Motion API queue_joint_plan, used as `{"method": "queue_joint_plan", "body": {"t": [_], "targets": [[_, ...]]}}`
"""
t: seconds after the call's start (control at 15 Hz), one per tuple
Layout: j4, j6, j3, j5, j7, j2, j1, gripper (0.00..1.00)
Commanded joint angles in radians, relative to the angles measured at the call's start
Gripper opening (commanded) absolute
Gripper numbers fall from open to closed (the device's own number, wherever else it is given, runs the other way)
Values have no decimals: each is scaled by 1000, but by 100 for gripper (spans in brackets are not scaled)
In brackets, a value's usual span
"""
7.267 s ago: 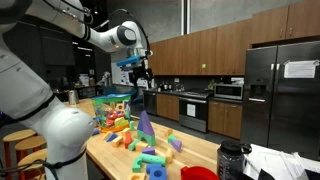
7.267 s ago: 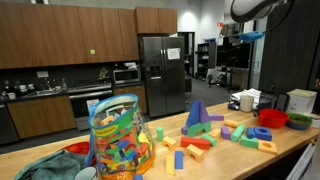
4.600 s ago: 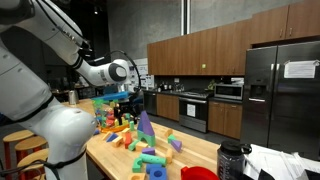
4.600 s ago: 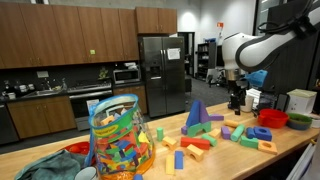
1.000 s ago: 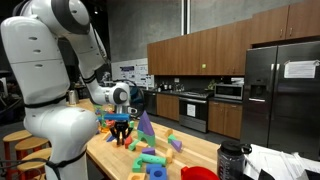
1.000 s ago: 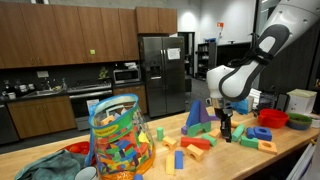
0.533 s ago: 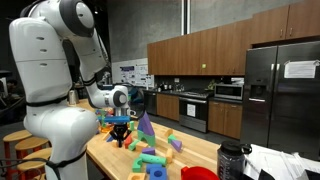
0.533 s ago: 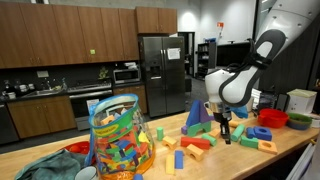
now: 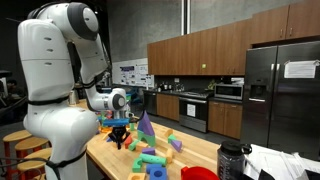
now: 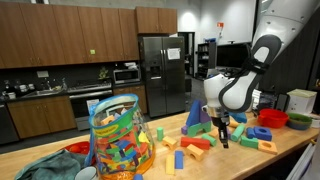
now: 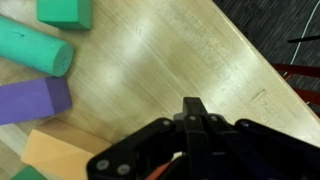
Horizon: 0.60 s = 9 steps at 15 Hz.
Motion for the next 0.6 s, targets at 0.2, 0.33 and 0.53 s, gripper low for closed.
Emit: {"method": "queue_joint_plan", "body": {"t": [0.2,0.33,0.53], "targets": [[2,48,-17,27,-47,19,-9,0],[2,82,-33,71,-85,17,-16,0],[3,134,-55,144,-144,22,-24,0]]}}
